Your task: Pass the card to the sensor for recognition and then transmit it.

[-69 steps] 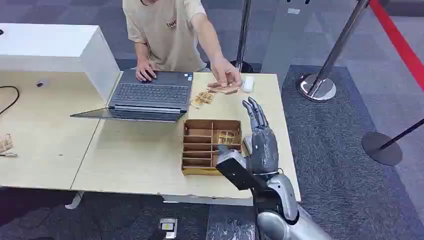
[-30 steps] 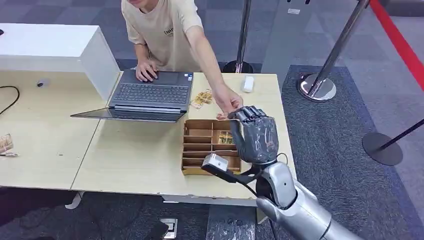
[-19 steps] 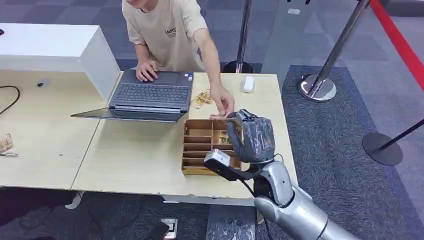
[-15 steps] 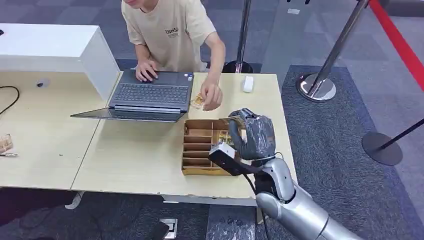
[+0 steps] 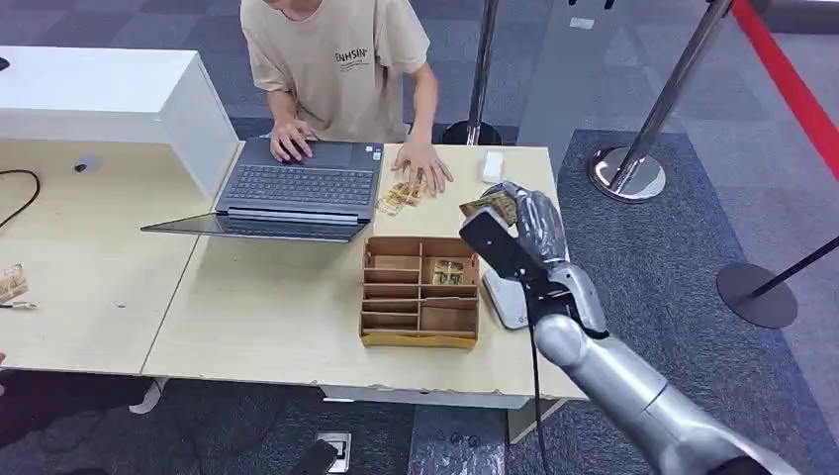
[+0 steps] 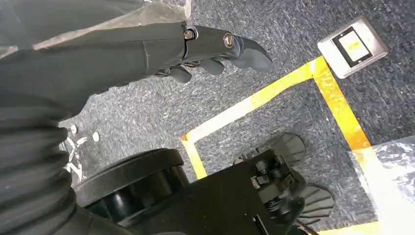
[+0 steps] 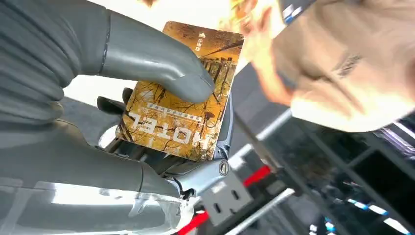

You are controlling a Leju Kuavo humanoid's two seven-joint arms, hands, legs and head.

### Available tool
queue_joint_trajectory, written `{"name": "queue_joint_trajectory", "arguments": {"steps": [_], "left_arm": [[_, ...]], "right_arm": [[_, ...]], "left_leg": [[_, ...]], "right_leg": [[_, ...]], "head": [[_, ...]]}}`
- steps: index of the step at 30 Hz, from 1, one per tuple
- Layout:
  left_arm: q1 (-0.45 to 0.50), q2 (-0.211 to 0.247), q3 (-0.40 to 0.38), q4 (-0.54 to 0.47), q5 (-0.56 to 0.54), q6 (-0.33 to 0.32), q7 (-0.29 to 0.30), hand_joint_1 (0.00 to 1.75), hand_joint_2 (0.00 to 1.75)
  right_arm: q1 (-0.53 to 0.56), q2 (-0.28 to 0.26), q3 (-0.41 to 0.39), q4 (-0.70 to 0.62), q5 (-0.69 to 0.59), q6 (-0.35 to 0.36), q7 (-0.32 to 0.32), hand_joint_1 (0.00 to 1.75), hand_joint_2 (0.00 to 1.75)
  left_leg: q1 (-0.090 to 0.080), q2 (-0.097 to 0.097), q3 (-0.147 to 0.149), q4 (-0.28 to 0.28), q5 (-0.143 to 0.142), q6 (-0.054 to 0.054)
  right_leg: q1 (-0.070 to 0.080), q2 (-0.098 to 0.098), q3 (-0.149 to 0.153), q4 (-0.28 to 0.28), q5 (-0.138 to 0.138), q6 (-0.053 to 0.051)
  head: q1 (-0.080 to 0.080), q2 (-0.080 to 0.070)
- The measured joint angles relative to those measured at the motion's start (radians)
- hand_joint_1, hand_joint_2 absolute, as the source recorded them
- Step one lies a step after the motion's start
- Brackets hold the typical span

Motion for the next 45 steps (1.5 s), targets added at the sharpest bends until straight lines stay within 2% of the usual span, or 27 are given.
{"name": "queue_joint_trajectory", "arguments": {"steps": [3,5,6,15,23,29,34,45], "left_arm": [[0.0,0.0,0.0,0.0,-0.001,0.0,0.0,0.0,1.75],[-0.001,0.0,0.0,0.0,-0.006,0.0,0.006,0.0,1.75],[-0.001,0.0,0.0,0.0,-0.006,0.002,0.007,0.0,1.75],[0.003,0.0,0.0,0.0,-0.002,0.016,0.007,0.0,1.75],[0.009,0.0,0.001,0.0,-0.001,0.021,0.006,0.0,1.75],[0.01,0.003,0.003,0.0,0.003,0.022,0.007,0.0,1.75],[0.01,0.005,0.003,0.0,-0.001,0.022,0.01,0.0,1.75],[0.011,0.009,0.004,0.0,-0.005,0.02,0.023,0.0,1.75]], "right_arm": [[-0.003,0.0,-0.001,0.007,-0.004,0.003,0.0,1.75,1.75],[-0.097,0.003,-0.016,0.208,-0.038,0.032,0.005,1.75,1.75],[-0.11,0.005,-0.017,0.26,-0.052,0.031,0.013,1.75,1.75],[-0.106,0.021,-0.056,0.44,-0.187,0.021,0.008,1.75,1.75],[-0.055,0.041,-0.098,0.502,-0.297,0.071,-0.042,1.75,1.75],[-0.036,0.053,-0.109,0.519,-0.314,0.106,-0.051,1.75,1.75],[-0.017,0.065,-0.103,0.534,-0.293,0.125,-0.03,1.75,1.75],[0.01,0.066,-0.077,0.559,-0.179,0.118,0.028,1.75,1.75]], "left_leg": [[0.0,0.0,0.0,0.0,0.0,0.0],[0.0,0.0,0.0,0.0,0.0,0.0],[0.0,-0.001,0.0,0.0,0.0,0.0],[0.0,0.0,0.0,0.0,0.0,0.0],[0.0,0.0,0.0,0.0,0.0,0.0],[0.0,0.0,0.0,0.0,0.0,0.0],[0.0,0.0,0.0,0.0,0.0,0.0],[0.0,0.0,0.001,0.0,0.0,0.0]], "right_leg": [[0.0,0.0,0.0,0.0,0.0,0.0],[0.0,0.0,0.0,0.0,0.0,0.0],[0.0,0.0,0.0,0.0,0.0,0.0],[0.0,0.0,0.0,0.0,0.0,0.0],[0.0,0.0,0.0,0.0,0.0,0.0],[0.0,0.0,0.0,0.0,0.0,0.0],[0.0,0.0,0.0,0.0,0.0,0.0],[0.0,0.0,0.0,0.0,0.0,0.0]], "head": [[0.0,0.0],[0.0,0.0],[0.0,0.0],[0.0,0.0],[0.0,0.0],[0.0,0.0],[0.0,0.0],[0.0,0.0]]}}
